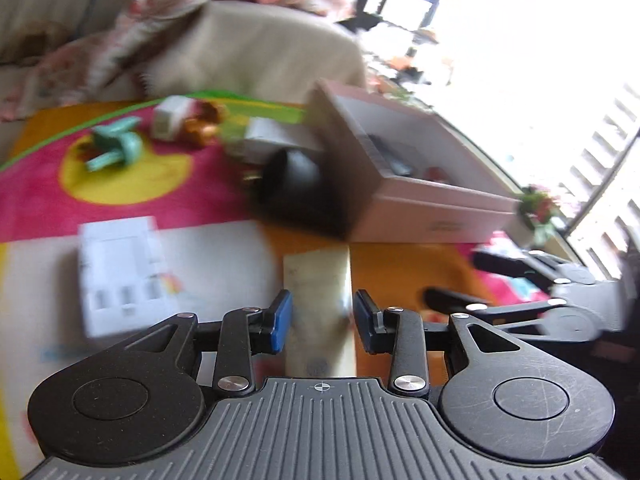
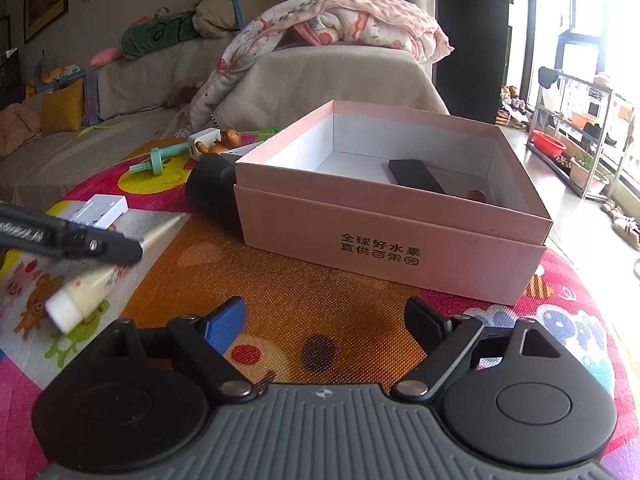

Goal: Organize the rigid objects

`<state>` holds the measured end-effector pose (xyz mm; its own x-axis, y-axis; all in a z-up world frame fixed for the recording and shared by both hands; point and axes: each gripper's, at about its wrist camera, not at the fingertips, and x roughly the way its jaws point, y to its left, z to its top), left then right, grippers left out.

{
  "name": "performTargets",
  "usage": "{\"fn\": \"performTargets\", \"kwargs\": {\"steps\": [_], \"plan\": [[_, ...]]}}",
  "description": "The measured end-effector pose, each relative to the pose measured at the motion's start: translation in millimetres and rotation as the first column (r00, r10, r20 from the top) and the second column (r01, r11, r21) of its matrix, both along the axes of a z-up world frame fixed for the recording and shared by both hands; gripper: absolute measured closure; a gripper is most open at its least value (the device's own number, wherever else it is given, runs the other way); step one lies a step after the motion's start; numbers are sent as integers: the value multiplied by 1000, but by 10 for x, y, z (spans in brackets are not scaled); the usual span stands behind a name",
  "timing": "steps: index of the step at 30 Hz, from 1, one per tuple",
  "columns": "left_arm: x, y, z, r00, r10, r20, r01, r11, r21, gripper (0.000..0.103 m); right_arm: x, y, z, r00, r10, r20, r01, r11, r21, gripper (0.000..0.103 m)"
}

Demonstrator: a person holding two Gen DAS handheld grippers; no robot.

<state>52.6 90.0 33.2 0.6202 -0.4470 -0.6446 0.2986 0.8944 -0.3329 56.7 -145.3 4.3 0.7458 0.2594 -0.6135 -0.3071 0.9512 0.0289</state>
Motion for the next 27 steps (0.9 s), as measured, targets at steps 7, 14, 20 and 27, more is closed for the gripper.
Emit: {"fn": "performTargets", "kwargs": {"steps": [7,14,20,27], "plan": [[388,13,199,982,152,115,-143,986,-83,65,11,-17,-1,1000,2,-4,-2,1000,10,16],[1073,63,119,952,299,68,-293,952,-92,67,14,-47,1,1000,3,-5,-3,1000,28,16],[1762,1,228,971,231,57,-227,971,-74,67,25,-53,-2,1000,4,-13,-4,999,34,16],[2488,-451,-34,993,107,-55,-92,969,230,77,31,-61,-2,1000,1,-15,-1,999,39,16]]}}
